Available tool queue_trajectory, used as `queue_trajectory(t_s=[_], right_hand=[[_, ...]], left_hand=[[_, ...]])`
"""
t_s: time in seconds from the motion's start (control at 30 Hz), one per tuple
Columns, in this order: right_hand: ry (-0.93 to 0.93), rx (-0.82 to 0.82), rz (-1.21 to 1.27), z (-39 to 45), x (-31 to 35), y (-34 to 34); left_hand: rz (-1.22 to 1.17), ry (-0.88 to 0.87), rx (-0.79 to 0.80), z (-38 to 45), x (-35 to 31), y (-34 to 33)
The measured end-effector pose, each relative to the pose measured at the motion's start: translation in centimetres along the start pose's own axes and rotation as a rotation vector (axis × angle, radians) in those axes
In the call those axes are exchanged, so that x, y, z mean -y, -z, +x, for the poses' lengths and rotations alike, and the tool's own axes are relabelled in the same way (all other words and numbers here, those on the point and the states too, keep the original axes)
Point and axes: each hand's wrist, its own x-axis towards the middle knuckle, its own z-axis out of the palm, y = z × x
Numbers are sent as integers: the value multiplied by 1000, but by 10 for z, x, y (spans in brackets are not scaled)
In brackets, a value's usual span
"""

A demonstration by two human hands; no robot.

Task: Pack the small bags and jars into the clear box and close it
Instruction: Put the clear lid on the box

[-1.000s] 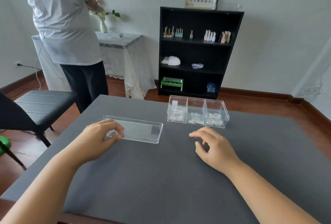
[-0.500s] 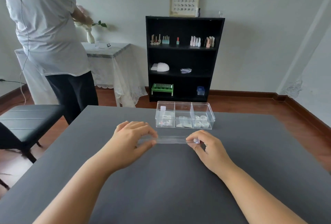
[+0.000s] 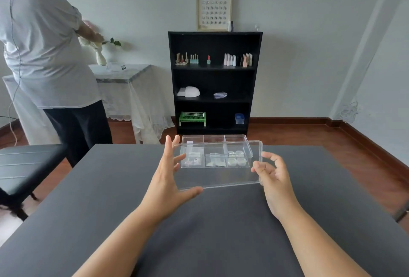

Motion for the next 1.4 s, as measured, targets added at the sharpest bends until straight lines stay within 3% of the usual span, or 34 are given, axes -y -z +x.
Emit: queue_trajectory(t_s=[0.13,0.3,0.47,0.67,1.17,1.4], right_hand=[[-109,-66,150,6,1,8],[-206,-9,187,8,1,10],[-75,145,28,5,2,10],[48,125,-205,25,-2,2],[38,136,-435,71,-32,-5],[1,112,-415,73,-34,-2]], left_hand=[[-37,-31,92,3,-1,-3],[8,11,-3,8,5,-5],[-62,135,-83,15,15,-3],[-52,288,-138,42,29,-8],[94,394,-115,61,66,-24],[117,401,-61,72,75,-27]])
